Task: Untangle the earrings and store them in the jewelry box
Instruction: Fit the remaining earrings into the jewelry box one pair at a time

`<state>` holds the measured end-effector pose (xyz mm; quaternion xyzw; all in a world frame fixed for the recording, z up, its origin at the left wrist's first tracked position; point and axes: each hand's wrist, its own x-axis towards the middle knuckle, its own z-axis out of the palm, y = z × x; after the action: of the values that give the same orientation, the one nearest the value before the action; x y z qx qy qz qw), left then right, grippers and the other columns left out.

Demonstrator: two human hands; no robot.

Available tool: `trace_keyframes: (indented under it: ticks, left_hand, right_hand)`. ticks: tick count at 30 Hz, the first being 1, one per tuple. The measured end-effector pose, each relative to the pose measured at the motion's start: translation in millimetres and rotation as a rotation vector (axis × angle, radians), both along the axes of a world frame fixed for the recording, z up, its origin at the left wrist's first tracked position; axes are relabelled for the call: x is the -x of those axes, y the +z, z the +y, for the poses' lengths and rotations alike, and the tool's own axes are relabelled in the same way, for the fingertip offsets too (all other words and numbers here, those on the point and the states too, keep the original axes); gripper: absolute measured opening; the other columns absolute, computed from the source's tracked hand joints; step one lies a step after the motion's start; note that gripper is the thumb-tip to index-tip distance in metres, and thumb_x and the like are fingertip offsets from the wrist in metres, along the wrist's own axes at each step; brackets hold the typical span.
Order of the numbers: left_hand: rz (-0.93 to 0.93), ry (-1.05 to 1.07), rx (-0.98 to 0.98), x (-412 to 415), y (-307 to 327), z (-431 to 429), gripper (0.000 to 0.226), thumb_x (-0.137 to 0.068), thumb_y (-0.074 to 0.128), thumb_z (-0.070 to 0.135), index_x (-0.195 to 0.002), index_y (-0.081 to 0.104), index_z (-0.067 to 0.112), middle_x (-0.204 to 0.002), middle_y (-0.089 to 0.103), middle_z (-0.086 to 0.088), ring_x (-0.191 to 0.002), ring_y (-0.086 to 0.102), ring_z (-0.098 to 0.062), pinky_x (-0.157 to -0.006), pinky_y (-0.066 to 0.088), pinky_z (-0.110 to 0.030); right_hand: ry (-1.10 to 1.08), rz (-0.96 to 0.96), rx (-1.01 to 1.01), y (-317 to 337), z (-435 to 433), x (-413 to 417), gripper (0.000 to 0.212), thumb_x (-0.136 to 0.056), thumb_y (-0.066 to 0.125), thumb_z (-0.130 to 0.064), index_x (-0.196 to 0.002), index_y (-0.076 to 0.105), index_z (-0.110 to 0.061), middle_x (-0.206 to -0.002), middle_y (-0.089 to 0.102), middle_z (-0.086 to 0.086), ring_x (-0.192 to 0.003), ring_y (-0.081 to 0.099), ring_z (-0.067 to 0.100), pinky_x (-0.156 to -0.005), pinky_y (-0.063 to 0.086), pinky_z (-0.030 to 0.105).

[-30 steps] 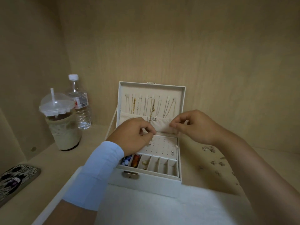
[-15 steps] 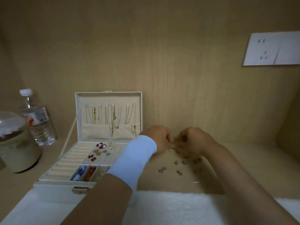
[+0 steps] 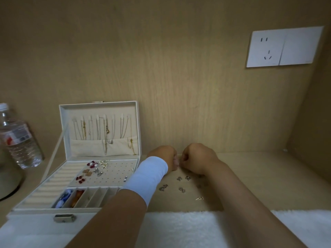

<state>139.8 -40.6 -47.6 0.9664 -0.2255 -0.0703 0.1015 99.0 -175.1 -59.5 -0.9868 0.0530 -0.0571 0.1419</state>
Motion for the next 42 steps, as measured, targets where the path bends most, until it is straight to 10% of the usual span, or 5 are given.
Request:
trace_keyframes:
  ticks: [21,30,34,42]
  left_hand:
    - [0.048,0.052,0.179,-1,2,28,0.021,-0.092,0.058,0.017,-0.109,0.069,0.021,-0.117,0.065,0.000,-0.109,0.061,-0.021,-0.099,0.048,-0.032]
    - [-0.105,0.042,0.435,11,29,74,0.013,-0.094,0.060,0.023,-0.099,0.072,0.020,-0.096,0.068,0.006,-0.086,0.060,-0.009,-0.075,0.045,-0.020]
    - [-0.101,0.043,0.478,20,30,93,0.012,-0.092,0.063,0.019,-0.099,0.072,0.018,-0.095,0.068,0.006,-0.088,0.061,-0.008,-0.072,0.041,-0.013]
    - [-0.075,-0.061,0.361,23,24,66,0.014,-0.093,0.061,0.020,-0.102,0.071,0.022,-0.093,0.064,0.010,-0.087,0.059,-0.008,-0.080,0.044,-0.021]
  right_hand:
    - [0.055,-0.103,-0.005,-6,11,-1,0.015,-0.087,0.068,-0.030,-0.092,0.056,-0.038,-0.089,0.066,-0.017,-0.101,0.062,0.010,-0.095,0.030,0.037]
    - [0.130,-0.150,-0.417,8,28,-1,0.024,-0.087,0.060,-0.019,-0.083,0.067,-0.042,-0.082,0.069,-0.016,-0.092,0.067,0.010,-0.101,0.048,0.043]
    - [0.108,-0.056,-0.167,14,30,4,0.022,-0.096,0.054,-0.024,-0.097,0.070,-0.040,-0.102,0.069,-0.020,-0.111,0.062,0.011,-0.112,0.033,0.044]
    - [0.287,0.218,-0.212,26,23,16,0.016,-0.075,0.082,-0.031,-0.090,0.079,-0.036,-0.081,0.074,-0.017,-0.075,0.069,-0.003,-0.074,0.053,0.019]
